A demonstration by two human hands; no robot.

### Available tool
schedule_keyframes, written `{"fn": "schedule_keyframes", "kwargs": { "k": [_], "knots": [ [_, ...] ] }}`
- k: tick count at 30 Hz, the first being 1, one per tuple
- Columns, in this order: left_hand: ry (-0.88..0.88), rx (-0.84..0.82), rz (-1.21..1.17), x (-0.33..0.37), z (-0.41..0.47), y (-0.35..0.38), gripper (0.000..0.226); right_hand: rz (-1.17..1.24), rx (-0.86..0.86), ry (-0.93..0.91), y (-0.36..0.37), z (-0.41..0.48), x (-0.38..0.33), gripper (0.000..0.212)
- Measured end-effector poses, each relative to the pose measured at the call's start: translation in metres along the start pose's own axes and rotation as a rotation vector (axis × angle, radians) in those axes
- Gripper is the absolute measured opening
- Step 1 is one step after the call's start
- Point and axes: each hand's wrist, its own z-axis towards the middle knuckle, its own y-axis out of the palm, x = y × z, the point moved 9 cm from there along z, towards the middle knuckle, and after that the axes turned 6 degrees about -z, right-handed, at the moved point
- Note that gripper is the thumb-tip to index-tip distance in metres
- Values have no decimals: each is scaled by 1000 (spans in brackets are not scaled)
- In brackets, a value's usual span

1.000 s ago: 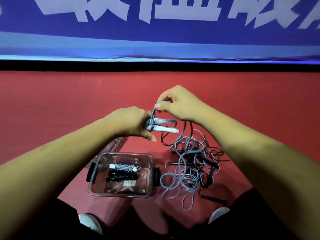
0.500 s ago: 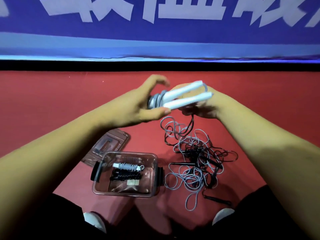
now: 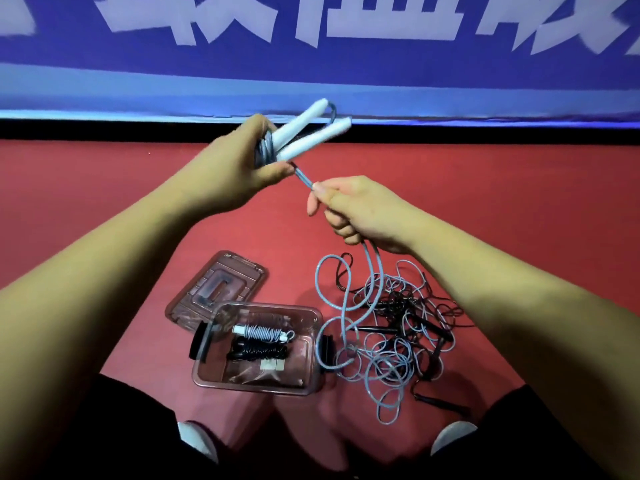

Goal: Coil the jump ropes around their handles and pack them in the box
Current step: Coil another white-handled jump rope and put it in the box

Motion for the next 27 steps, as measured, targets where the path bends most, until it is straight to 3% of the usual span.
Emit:
{"fn": "schedule_keyframes", "kwargs": {
  "k": [4, 10, 16, 22, 27],
  "knots": [
    [-91, 38, 206, -27, 3, 6, 33, -356, 30, 1, 15, -5, 2, 20],
    [-123, -15, 294, -49, 8, 12, 32, -609, 132, -108, 16, -6, -28, 25],
    [-148, -260, 436, -55, -1, 69, 32, -852, 159, -149, 3, -11, -31, 39],
    [-28, -567, 429, -25, -20, 111, 25, -871, 307, -155, -35, -15, -29, 15],
    [18, -610, 305, 9, -26, 117, 29, -790, 380, -174, -52, -10, -32, 14]
  ]
}}
